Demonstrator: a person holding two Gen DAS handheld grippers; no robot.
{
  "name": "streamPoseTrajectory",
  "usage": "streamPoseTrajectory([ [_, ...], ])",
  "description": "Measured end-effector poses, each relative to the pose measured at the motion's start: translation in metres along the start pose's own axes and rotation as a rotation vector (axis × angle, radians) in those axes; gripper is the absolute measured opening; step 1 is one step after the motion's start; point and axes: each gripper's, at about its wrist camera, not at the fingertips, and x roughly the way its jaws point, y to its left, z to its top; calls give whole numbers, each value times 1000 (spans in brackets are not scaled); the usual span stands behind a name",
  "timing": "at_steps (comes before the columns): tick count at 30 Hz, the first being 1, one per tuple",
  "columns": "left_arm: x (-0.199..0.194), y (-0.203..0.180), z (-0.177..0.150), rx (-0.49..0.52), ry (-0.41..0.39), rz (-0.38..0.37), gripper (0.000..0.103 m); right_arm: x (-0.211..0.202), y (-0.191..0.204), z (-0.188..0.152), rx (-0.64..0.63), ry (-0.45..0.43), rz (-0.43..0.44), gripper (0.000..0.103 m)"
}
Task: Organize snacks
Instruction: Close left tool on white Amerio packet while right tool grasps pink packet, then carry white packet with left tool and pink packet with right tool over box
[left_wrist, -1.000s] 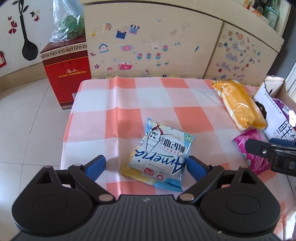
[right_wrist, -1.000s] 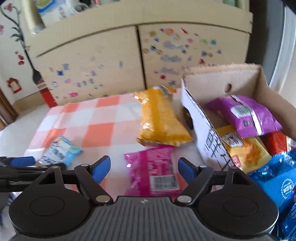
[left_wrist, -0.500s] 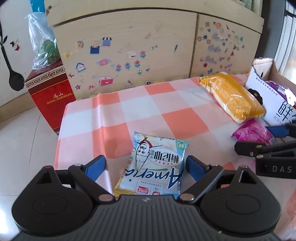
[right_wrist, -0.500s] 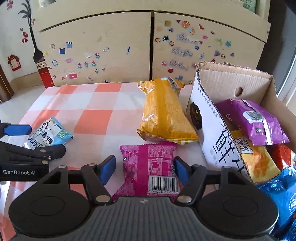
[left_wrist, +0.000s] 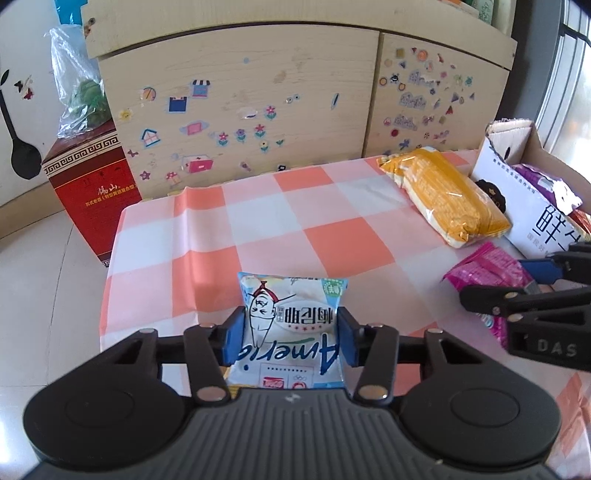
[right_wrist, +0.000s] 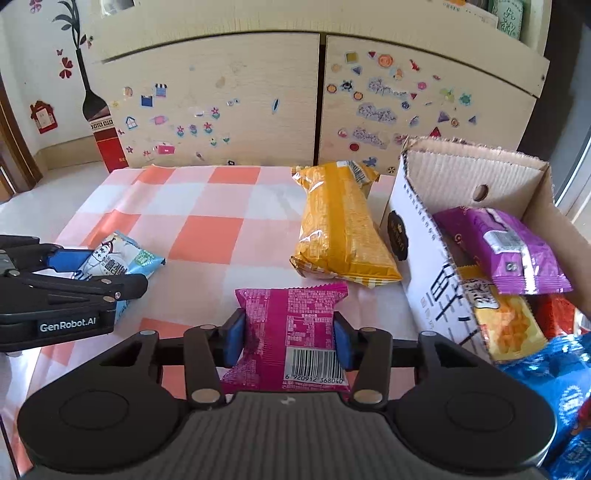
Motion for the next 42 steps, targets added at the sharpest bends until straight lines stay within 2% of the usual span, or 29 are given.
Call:
streamPoseTrajectory([
  [10, -21, -3, -2, -2, -21, -13, 50, -33, -4, 1, -32, -24, 12, 54],
  [18, -46, -2, -1, -25, -58, -45, 50, -63, -9, -2, -70, -35, 45, 54],
  [24, -65, -9, -6, -6, -90, -60, 50, -81, -13, -6, -80, -54, 73, 54],
  [33, -75, -24, -8, 51, -134, -48, 49, -76, -19, -3, -49, -72, 80, 54],
  [42, -79, -36, 0, 15, -175, -76, 49, -88, -35, 1, -9, -123, 64, 54],
])
